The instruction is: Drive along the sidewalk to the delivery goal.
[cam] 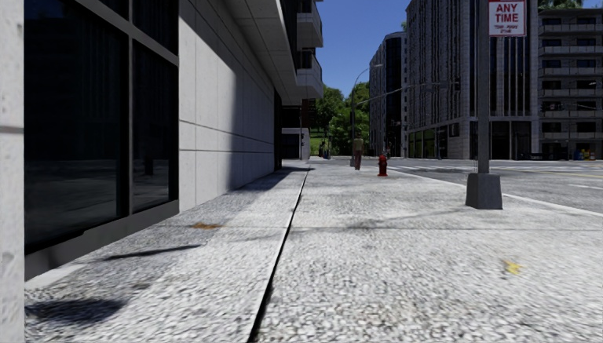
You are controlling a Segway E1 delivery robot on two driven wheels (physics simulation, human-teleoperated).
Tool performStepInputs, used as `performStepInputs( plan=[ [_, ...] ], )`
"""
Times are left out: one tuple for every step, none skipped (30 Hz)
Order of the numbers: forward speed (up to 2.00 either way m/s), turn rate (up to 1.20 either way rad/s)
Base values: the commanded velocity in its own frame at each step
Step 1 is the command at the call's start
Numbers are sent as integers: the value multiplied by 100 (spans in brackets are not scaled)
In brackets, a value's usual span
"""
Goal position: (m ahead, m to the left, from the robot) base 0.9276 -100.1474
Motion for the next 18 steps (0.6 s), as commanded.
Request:
performStepInputs(
  plan=[
    [200,0],
    [200,0],
    [200,0],
    [200,0],
    [200,0],
    [200,0],
    [200,0],
    [200,0],
    [200,0],
    [200,0],
    [200,0],
    [200,0],
    [200,0],
    [200,0],
    [200,0],
    [200,0],
    [200,0],
    [200,0]
  ],
)
